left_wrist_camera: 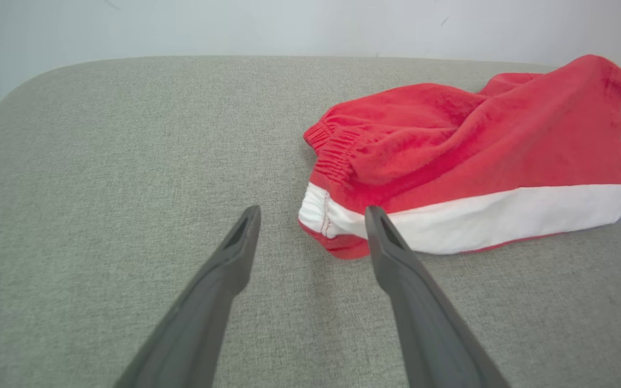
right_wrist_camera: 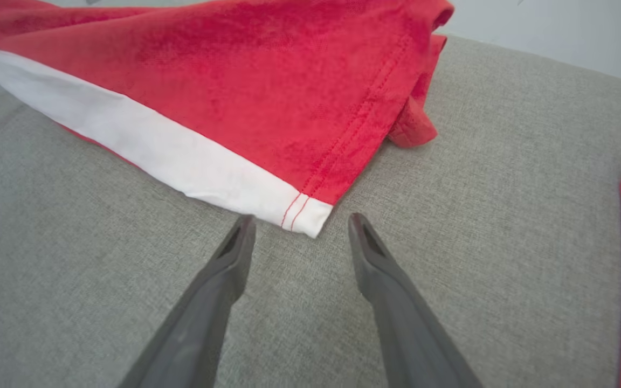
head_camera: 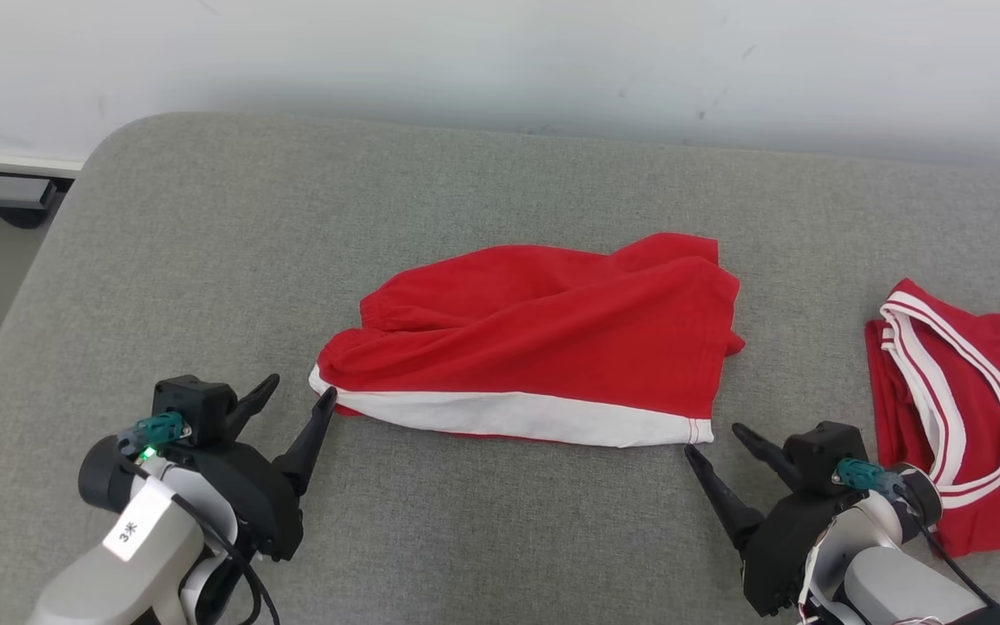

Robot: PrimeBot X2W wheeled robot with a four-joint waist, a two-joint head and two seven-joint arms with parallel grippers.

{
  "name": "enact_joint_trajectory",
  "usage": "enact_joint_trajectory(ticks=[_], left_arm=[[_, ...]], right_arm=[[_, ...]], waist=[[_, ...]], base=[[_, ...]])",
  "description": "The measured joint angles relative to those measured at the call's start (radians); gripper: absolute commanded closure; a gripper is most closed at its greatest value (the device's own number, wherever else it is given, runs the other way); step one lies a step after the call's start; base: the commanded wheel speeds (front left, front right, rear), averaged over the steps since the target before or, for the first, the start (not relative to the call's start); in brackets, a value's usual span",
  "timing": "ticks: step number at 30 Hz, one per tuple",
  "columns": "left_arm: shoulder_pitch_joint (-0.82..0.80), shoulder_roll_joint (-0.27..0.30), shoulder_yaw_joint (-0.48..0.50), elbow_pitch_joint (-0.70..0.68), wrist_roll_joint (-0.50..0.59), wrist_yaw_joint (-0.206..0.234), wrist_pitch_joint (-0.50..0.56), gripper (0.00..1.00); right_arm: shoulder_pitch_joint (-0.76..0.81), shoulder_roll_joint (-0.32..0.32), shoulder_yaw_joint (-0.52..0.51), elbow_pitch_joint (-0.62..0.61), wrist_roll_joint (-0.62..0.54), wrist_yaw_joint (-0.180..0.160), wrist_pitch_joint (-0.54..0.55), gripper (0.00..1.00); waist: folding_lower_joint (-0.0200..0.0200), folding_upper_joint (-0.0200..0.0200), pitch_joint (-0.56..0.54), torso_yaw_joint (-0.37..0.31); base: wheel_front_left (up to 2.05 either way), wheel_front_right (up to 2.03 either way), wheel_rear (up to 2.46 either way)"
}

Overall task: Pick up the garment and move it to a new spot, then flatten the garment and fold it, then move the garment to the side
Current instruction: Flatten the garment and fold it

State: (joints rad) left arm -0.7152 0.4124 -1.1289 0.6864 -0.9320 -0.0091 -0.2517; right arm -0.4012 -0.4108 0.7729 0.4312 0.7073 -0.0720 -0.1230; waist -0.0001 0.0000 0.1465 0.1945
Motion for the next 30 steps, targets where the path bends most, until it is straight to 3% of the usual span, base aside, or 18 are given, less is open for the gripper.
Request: enact_joint_trajectory(ticks=[1,2,3,15,16,17,18,26,30], left_arm=[[0.004,0.0,0.006,-0.002,0.001,0.0,0.0,0.0],[0.011,0.0,0.011,-0.005,0.006,0.0,0.0,0.0],[0.016,0.0,0.012,-0.006,0.014,0.0,0.0,0.0],[0.041,0.009,0.053,-0.014,0.041,-0.001,0.0,0.0],[0.043,0.011,0.055,-0.014,0.043,-0.001,0.0,0.0],[0.046,0.01,0.057,-0.015,0.044,-0.001,0.0,0.0],[0.051,0.008,0.058,-0.015,0.046,-0.001,0.0,0.0],[0.055,-0.014,0.076,-0.018,0.064,-0.01,0.0,0.0],[0.054,-0.054,0.074,-0.022,0.092,-0.018,0.0,0.0]], right_arm=[[0.0,0.0,0.002,0.002,0.0,-0.001,0.001,0.64],[0.0,0.0,0.004,0.003,-0.002,-0.005,0.005,0.89],[0.0,0.001,0.005,0.004,-0.004,-0.008,0.01,1.0],[-0.003,0.009,0.001,-0.001,-0.009,-0.017,0.03,1.0],[-0.002,0.009,-0.005,-0.005,-0.008,-0.02,0.029,0.84],[-0.002,0.009,-0.011,-0.008,-0.008,-0.024,0.027,0.09],[-0.002,0.009,-0.016,-0.011,-0.004,-0.025,0.026,0.0],[-0.009,0.028,-0.022,0.006,0.012,-0.026,0.037,0.0],[-0.024,0.037,-0.027,0.043,0.016,-0.032,0.056,0.0]], waist=[[0.0,0.0,0.0,0.001],[0.0,0.0,0.001,0.003],[0.0,0.0,0.001,0.004],[0.0,0.0,0.009,0.0],[0.0,0.0,0.009,-0.003],[0.0,0.0,0.01,-0.005],[0.0,0.0,0.01,-0.006],[0.0001,0.0,0.01,-0.004],[0.0002,0.0,0.01,0.013]], base=[[0.0,0.0,0.0],[0.0,0.0,0.0],[0.0,0.0,0.0],[0.0,0.0,0.0],[0.0,0.0,0.0],[0.0,0.0,0.0],[0.0,0.0,0.0],[0.0,0.0,0.0],[0.0,0.0,0.0]])
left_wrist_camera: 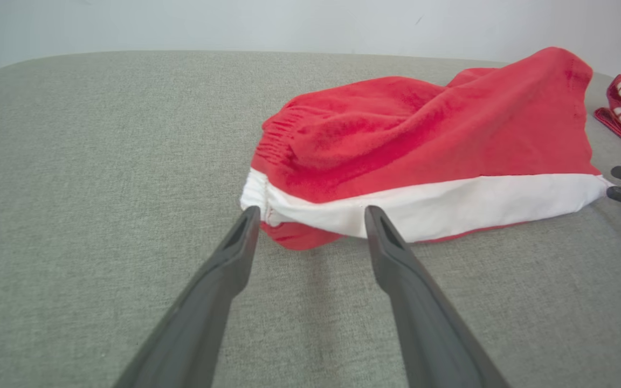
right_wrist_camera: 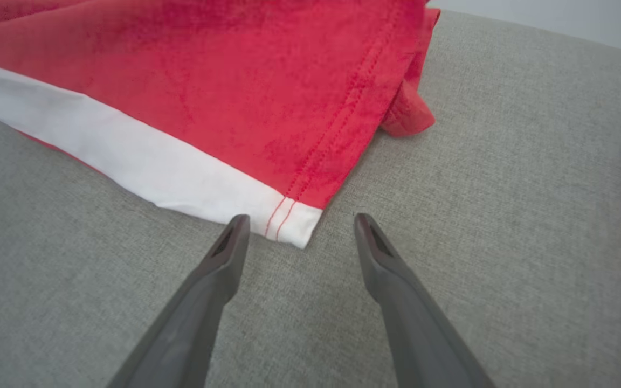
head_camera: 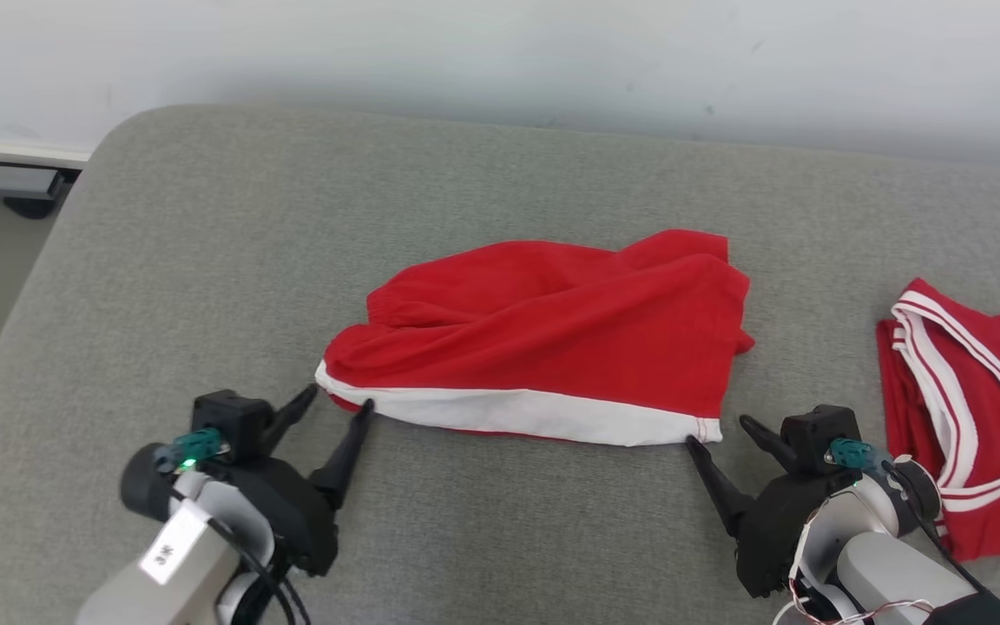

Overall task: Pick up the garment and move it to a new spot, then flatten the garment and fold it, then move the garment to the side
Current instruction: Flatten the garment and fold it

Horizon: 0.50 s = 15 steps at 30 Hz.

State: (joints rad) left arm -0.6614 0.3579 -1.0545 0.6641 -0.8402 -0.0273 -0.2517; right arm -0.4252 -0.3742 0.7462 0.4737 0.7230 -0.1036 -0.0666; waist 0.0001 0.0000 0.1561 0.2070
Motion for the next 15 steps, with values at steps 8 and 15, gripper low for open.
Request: enact_joint_trajectory(ticks=[8,15], left_arm=[[0.0,-0.006,0.015,0.005,0.012,-0.008,0.0,0.0],[0.01,0.013,0.042,0.021,0.013,-0.008,0.0,0.0]], right_arm=[[-0.023,0.016,0.021,0.043,-0.003,-0.002,0.04,1.0],[-0.036,0.029,0.031,0.066,-0.003,0.007,0.042,1.0]], waist=[[0.0,0.0,-0.001,0.038],[0.0,0.0,-0.011,0.032]], base=[[0.0,0.0,0.0],[0.0,0.0,0.0]])
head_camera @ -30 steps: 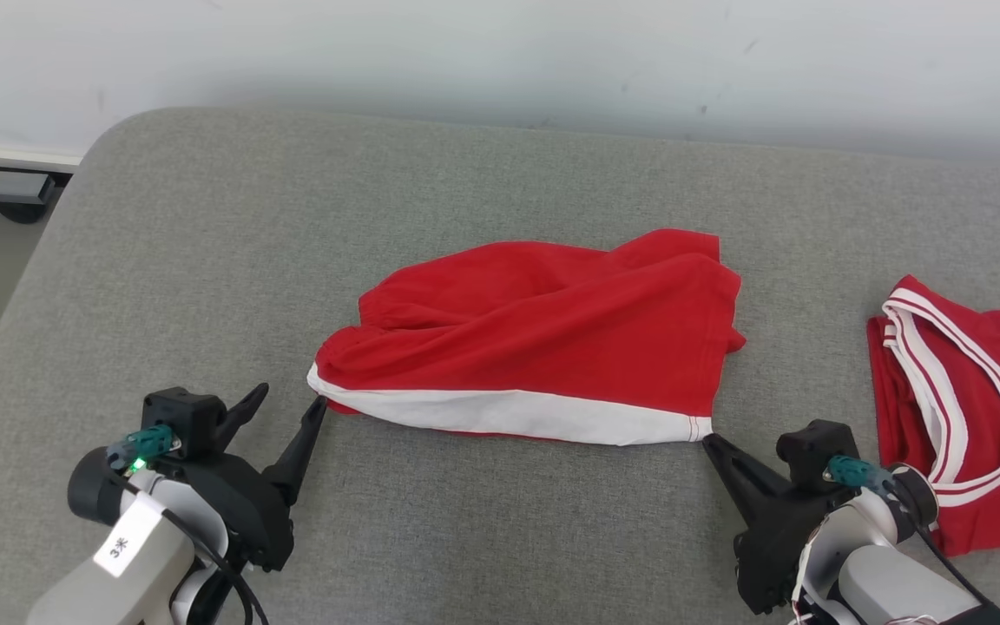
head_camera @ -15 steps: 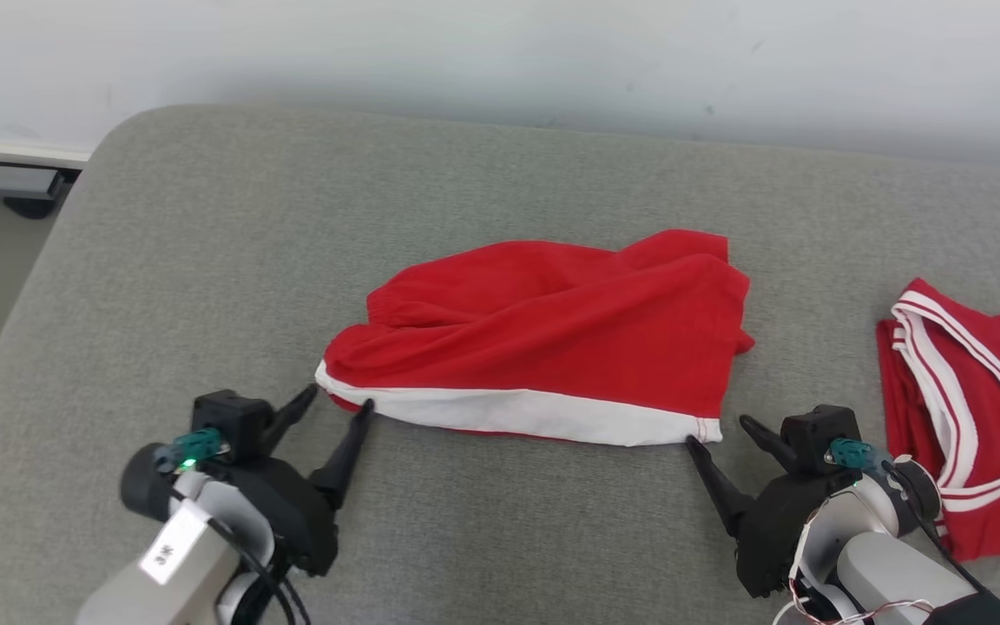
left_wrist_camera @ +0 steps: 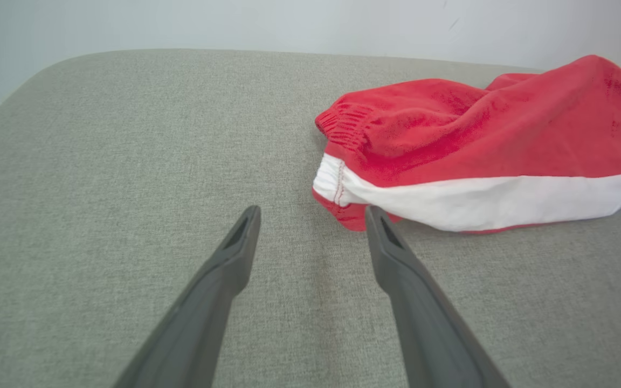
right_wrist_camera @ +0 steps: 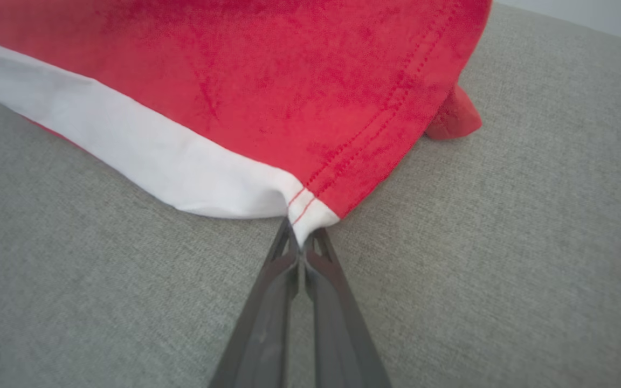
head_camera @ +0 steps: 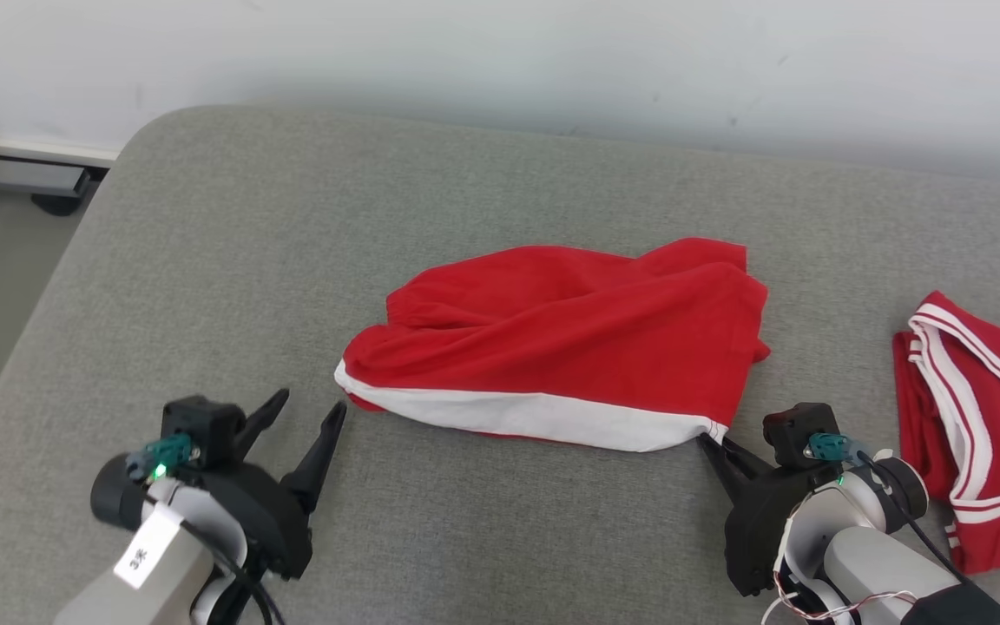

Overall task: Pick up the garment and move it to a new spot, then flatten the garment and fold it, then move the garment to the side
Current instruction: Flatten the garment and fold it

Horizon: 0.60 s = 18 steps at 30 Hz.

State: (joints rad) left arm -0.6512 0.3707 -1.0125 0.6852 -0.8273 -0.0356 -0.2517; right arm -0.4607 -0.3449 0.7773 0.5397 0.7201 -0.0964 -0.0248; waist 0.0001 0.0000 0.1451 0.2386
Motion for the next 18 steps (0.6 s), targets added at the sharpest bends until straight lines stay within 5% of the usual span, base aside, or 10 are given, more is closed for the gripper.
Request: enact_joint_trajectory(ticks=[18], left_arm=[[0.012,0.03,-0.031,0.066,0.027,-0.071,0.0,0.0]], right_arm=[[-0.047,-0.004,0.003,-0.028,-0.01,0.006,-0.002,1.0]], waist=[[0.0,0.0,0.014,-0.1]], base=[[0.0,0.0,0.0]])
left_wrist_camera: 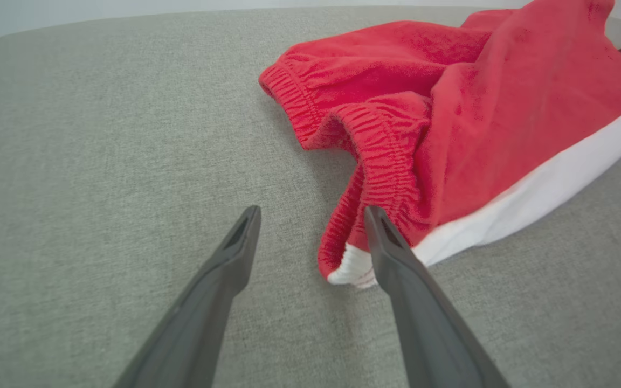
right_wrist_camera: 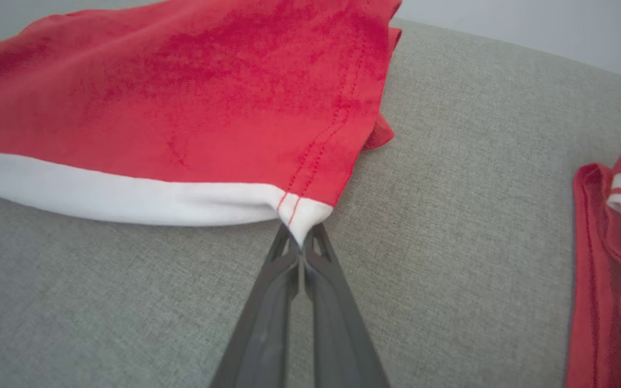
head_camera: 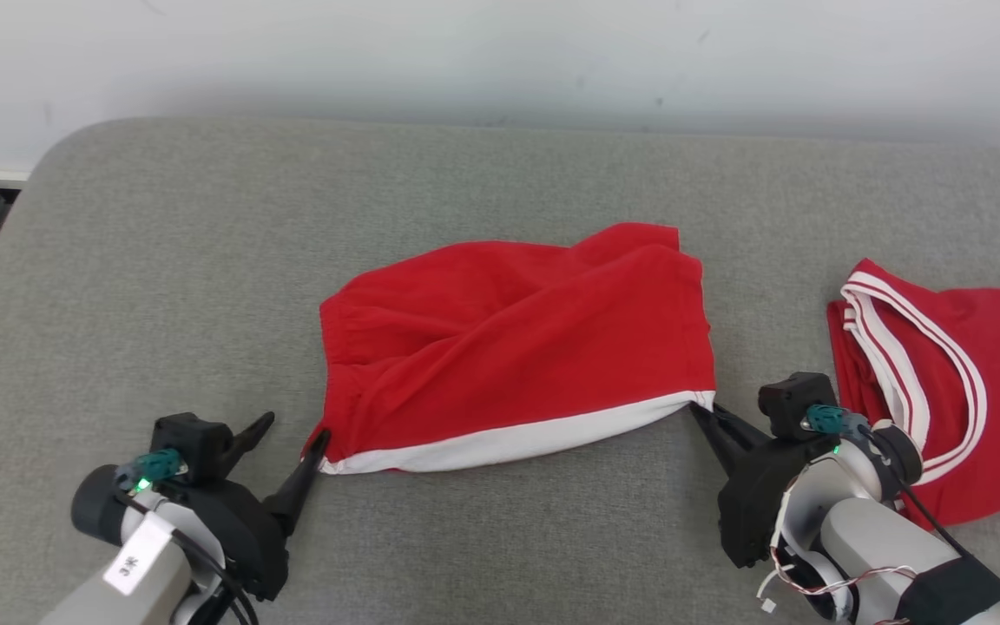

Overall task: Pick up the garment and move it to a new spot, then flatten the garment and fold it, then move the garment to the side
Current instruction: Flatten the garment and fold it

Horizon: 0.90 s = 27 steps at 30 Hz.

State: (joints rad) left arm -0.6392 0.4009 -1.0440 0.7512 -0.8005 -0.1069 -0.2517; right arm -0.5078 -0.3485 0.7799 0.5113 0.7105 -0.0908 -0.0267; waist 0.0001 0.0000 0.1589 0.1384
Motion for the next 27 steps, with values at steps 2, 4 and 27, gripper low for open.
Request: enact_joint_trajectory(ticks=[2,4,27], left_arm=[[-0.003,-0.006,-0.009,0.005,0.003,-0.001,0.0,0.0],[-0.003,-0.016,-0.025,0.008,0.018,-0.008,0.0,0.0],[0.099,0.022,-0.035,-0.122,0.047,-0.003,0.0,0.0]], right_arm=[[0.003,-0.004,-0.005,0.003,0.0,0.0,-0.003,1.0],[0.005,-0.012,-0.007,0.007,0.0,0.0,-0.006,1.0],[0.037,-0.009,-0.024,0.035,0.008,-0.001,-0.036,1.0]], waist=[[0.0,0.0,0.008,-0.009],[0.0,0.0001,0.014,-0.013],[-0.0002,0.0,-0.027,0.044]], base=[[0.0,0.0,0.0],[0.0,0.0,0.0],[0.0,0.0,0.0]])
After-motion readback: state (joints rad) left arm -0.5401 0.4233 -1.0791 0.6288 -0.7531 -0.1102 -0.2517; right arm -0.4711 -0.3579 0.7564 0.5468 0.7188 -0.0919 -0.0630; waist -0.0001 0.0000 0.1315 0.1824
